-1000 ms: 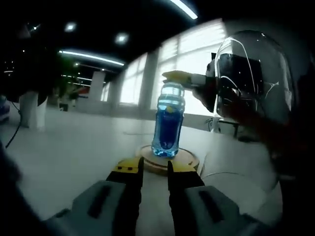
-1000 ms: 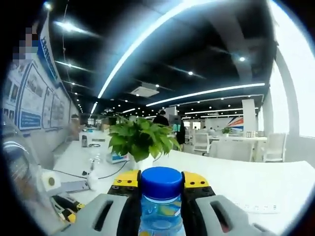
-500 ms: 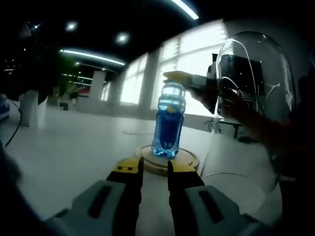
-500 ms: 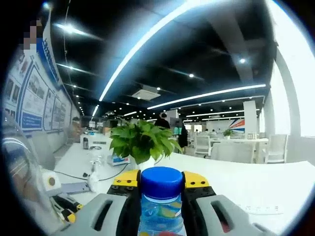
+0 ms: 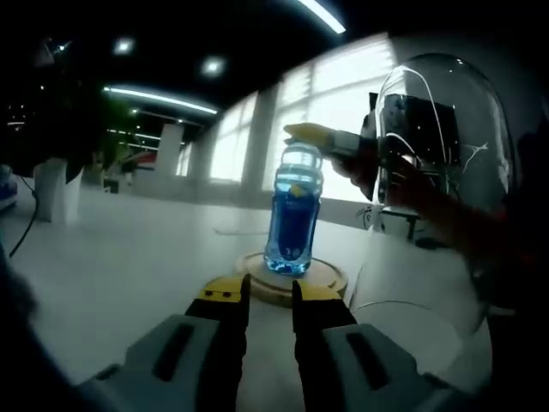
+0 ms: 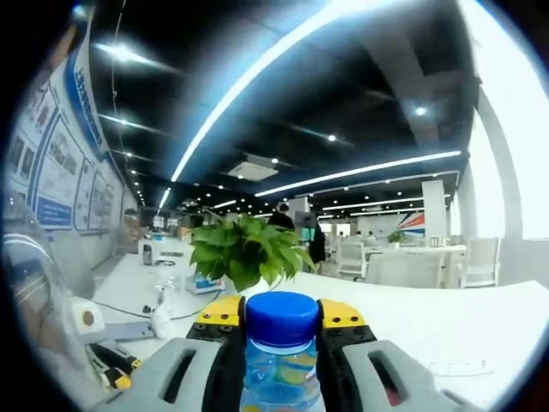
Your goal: Open the cover put in the Mizone put the cover back on
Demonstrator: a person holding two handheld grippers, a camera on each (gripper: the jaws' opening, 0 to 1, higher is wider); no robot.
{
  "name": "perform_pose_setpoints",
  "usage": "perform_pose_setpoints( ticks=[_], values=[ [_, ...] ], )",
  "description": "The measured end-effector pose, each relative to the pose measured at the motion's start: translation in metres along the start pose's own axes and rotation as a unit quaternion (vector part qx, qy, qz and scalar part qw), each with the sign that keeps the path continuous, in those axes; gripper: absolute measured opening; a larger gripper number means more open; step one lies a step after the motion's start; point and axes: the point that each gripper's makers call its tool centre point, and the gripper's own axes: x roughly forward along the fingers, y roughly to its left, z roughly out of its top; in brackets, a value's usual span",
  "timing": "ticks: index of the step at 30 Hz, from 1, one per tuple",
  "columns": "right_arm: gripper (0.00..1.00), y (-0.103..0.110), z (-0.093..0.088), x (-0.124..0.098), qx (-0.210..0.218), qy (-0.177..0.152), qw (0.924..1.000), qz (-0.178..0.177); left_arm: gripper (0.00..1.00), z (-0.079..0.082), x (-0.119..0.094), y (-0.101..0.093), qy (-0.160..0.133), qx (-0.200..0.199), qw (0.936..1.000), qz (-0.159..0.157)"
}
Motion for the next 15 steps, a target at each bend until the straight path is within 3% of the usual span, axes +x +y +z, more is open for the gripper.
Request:
perform_pose_setpoints(
  ticks=[6,9,11,12,15],
  values=[
    [0.26,0.002,0.001,-0.001,-0.011,-0.017,0.9998,0.007,0.15,0.0,0.0,-0.001,0.0,0.002,1.0,0.0],
    [0.37,0.007,-0.01,-0.001,-0.048,0.018,0.9982,0.031,0.15,0.0,0.0,-0.001,0.0,0.002,1.0,0.0],
    [0.42,0.005,-0.038,-0.002,-0.105,0.096,0.9893,0.032,0.15,0.0,0.0,-0.001,0.0,0.002,1.0,0.0],
    [0.45,0.011,-0.036,0.001,-0.072,0.077,0.9938,0.034,0.15,0.0,0.0,0.0,0.0,0.001,1.0,0.0],
    [0.45,0.012,-0.033,-0.005,-0.078,0.077,0.9932,0.039,0.15,0.0,0.0,0.0,0.0,0.001,1.0,0.001]
  ],
)
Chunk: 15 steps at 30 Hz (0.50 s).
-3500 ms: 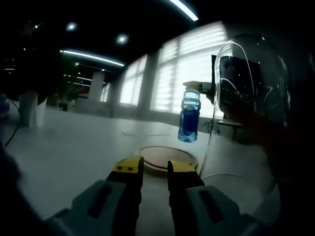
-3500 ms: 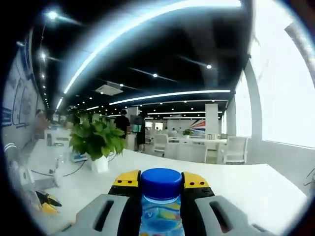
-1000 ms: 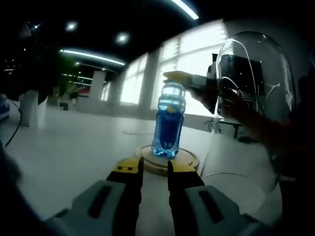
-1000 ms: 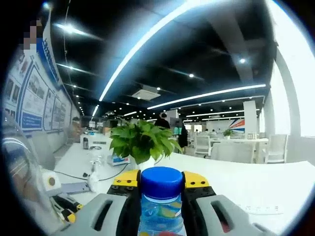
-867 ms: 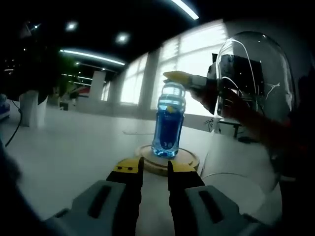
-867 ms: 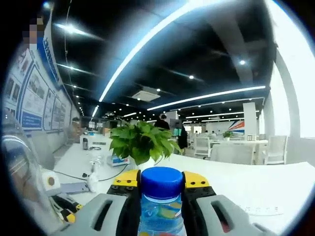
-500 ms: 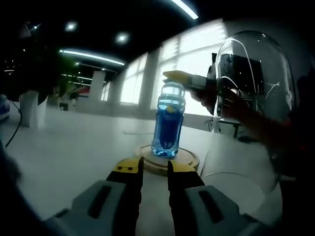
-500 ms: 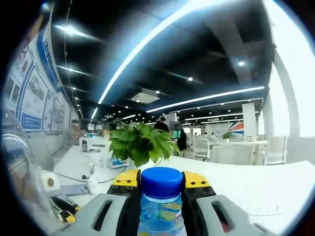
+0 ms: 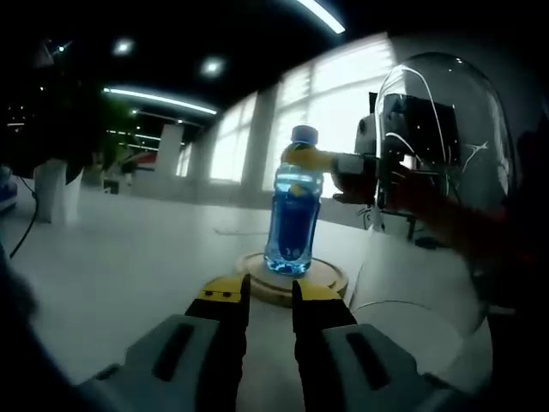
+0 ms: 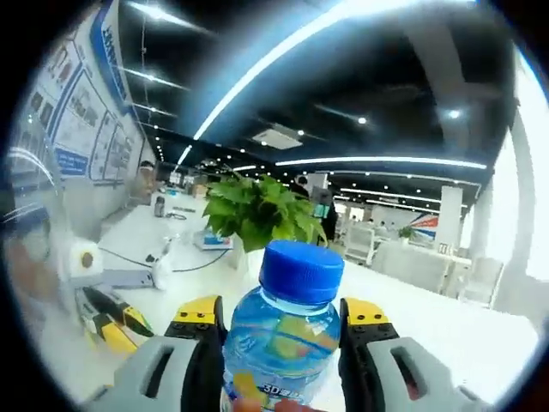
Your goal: Open the cover put in the Mizone put the cover back on
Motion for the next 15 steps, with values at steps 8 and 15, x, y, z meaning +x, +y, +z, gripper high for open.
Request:
perform_pose_setpoints(
  ticks=[8,15],
  values=[
    [0.42,-0.042,-0.003,0.018,0.026,-0.013,0.9996,-0.006,0.15,0.0,0.0,0.0,-0.001,-0.002,1.0,0.0],
    [0.44,-0.055,-0.002,0.021,0.04,-0.022,0.9982,-0.04,0.15,0.001,0.0,0.0,-0.001,-0.004,1.0,0.001]
  ],
)
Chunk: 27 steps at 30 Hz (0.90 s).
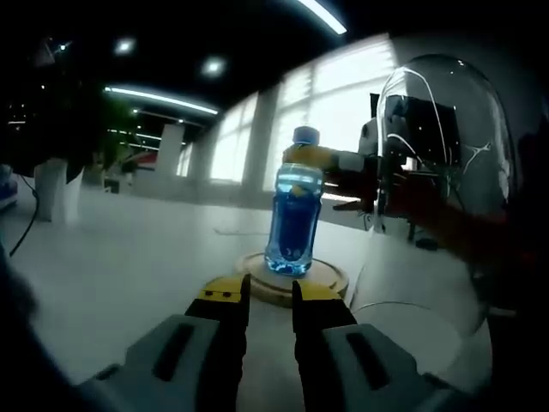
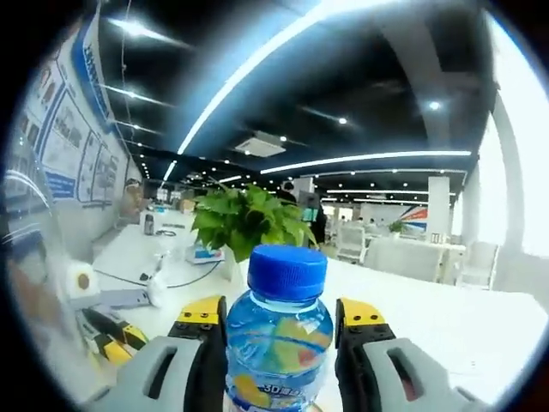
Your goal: Open the cover put in the Mizone put the cover back on
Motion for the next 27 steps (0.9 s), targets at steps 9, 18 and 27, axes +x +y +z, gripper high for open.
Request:
perform_pose_setpoints(
  ticks=[9,18,27],
  values=[
    [0.46,-0.032,0.01,-0.006,0.006,-0.02,0.9996,-0.017,0.15,0.0,0.0,0.001,0.0,-0.002,1.0,0.001],
    [0.51,0.043,0.004,-0.062,0.017,-0.016,0.9997,-0.006,0.15,0.0,0.0,0.002,0.0,-0.003,1.0,0.001],
    [0.57,0.059,-0.011,-0.098,0.042,-0.004,0.9991,0.007,0.15,-0.001,0.0,0.001,0.002,-0.005,1.0,0.0]
  ],
)
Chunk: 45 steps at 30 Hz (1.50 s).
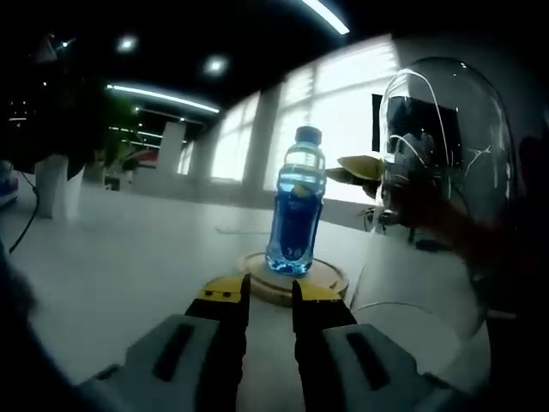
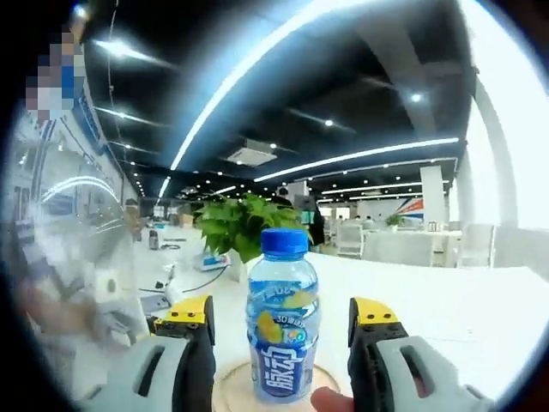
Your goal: Open the cover put in the Mizone put the cover back on
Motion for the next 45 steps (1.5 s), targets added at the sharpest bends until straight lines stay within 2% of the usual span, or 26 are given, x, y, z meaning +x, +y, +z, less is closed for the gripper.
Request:
perform_pose_setpoints(
  ticks=[8,10,12,13,15,17,18,19,20,21,24,27,32,33,35,36,39,40,41,42,44,45],
  values=[
    [0.56,-0.009,-0.007,-0.026,0.001,-0.014,0.9998,-0.016,0.15,0.0,0.0,0.001,0.0,0.003,1.0,-0.001],
    [0.53,-0.004,0.002,-0.033,0.027,-0.057,0.998,-0.005,0.15,-0.001,0.0,0.0,0.001,0.004,1.0,-0.001],
    [0.52,-0.002,0.012,-0.044,0.066,-0.102,0.9926,0.003,0.15,-0.001,0.0,0.0,0.001,0.005,1.0,0.0],
    [0.53,-0.004,0.012,-0.049,0.069,-0.11,0.9916,0.004,0.15,-0.001,0.0,0.0,0.001,0.005,1.0,0.0],
    [0.55,-0.007,0.008,-0.055,0.093,-0.101,0.9906,0.0,0.15,0.0,0.001,0.0,0.0,0.005,1.0,0.0],
    [0.48,-0.008,-0.012,-0.059,0.126,-0.034,0.9914,0.001,0.15,-0.001,0.001,0.0,0.0,0.005,1.0,0.0],
    [0.41,-0.005,-0.018,-0.061,0.1,-0.01,0.9949,0.012,0.15,-0.001,0.001,0.0,0.0,0.005,1.0,0.0],
    [0.32,-0.01,-0.014,-0.063,0.033,-0.026,0.9991,-0.003,0.15,-0.001,0.001,0.0,0.0,0.005,1.0,0.0],
    [0.27,-0.012,-0.01,-0.064,-0.009,-0.038,0.9991,-0.013,0.15,-0.001,0.001,0.0,0.0,0.004,1.0,0.0],
    [0.27,-0.018,-0.008,-0.066,-0.042,-0.042,0.9975,-0.039,0.15,-0.001,0.001,0.0,0.0,0.005,1.0,0.001],
    [0.32,-0.017,-0.01,-0.071,-0.017,-0.043,0.9983,-0.036,0.15,0.0,0.001,0.001,-0.001,0.004,1.0,0.001],
    [0.31,-0.021,-0.017,-0.077,-0.047,-0.023,0.9973,-0.05,0.15,0.0,0.001,0.0,0.0,0.004,1.0,0.001],
    [0.32,-0.02,-0.031,-0.086,-0.036,0.001,0.9984,-0.043,0.15,-0.001,0.001,0.0,0.0,0.007,1.0,0.002],
    [0.34,-0.02,-0.036,-0.088,-0.04,0.011,0.9981,-0.046,0.15,-0.001,0.001,0.0,0.0,0.007,1.0,0.002],
    [0.31,-0.02,-0.041,-0.093,-0.047,0.015,0.9972,-0.057,0.15,0.0,0.001,0.0,0.0,0.007,1.0,0.002],
    [0.3,-0.019,-0.041,-0.096,-0.043,0.007,0.9972,-0.061,0.15,0.0,0.001,0.0,-0.001,0.006,1.0,0.002],
    [0.19,-0.023,-0.03,-0.106,0.017,-0.033,0.9952,-0.091,0.15,0.0,0.001,0.0,-0.001,0.006,1.0,0.003],
    [0.14,-0.021,-0.024,-0.109,0.049,-0.057,0.9932,-0.089,0.15,0.0,0.001,-0.001,-0.001,0.006,1.0,0.003],
    [0.13,-0.023,-0.022,-0.112,0.068,-0.071,0.9911,-0.09,0.15,0.0,0.001,0.0,0.0,0.006,1.0,0.003],
    [0.13,-0.024,-0.022,-0.114,0.08,-0.072,0.9899,-0.093,0.15,0.0,0.001,0.0,0.0,0.007,1.0,0.003],
    [0.13,-0.017,-0.019,-0.117,0.123,-0.082,0.9865,-0.071,0.15,0.0,0.001,0.0,-0.001,0.006,1.0,0.003],
    [0.14,-0.011,-0.022,-0.118,0.139,-0.073,0.9863,-0.052,0.15,0.0,0.001,0.0,-0.001,0.006,1.0,0.003]
  ],
)
